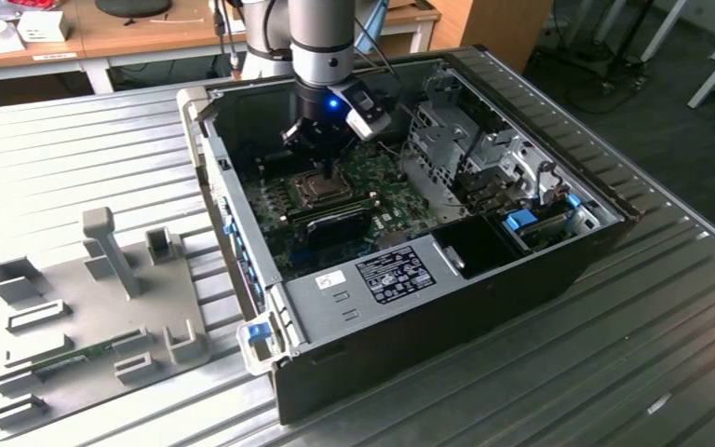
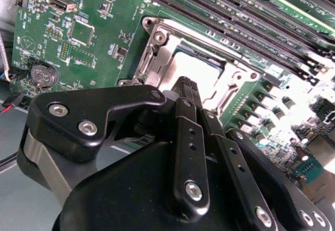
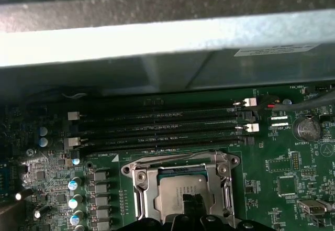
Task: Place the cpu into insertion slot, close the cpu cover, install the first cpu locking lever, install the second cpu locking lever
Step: 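Install the second cpu locking lever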
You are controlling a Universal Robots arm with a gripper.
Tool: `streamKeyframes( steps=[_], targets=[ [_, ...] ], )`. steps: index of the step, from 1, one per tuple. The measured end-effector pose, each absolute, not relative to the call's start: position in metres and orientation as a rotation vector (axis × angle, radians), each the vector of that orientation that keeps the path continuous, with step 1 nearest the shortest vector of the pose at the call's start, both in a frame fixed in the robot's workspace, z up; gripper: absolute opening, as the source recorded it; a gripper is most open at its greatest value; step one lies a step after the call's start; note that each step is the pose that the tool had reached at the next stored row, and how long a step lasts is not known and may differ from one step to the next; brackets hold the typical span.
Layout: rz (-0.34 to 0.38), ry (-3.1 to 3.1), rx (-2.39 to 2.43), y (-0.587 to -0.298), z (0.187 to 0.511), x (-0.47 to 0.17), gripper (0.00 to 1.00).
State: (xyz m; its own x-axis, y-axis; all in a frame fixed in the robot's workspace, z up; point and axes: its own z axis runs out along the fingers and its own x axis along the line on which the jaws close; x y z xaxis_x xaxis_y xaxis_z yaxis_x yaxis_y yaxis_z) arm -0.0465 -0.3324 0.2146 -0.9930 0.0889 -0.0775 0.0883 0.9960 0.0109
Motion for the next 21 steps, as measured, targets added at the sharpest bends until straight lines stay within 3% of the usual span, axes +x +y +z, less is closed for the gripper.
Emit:
streamKeyframes(
  steps=[21],
  targets=[
    [0.011, 3.061, 0.136, -0.332, 0.229, -0.047, 0.11]
  ],
)
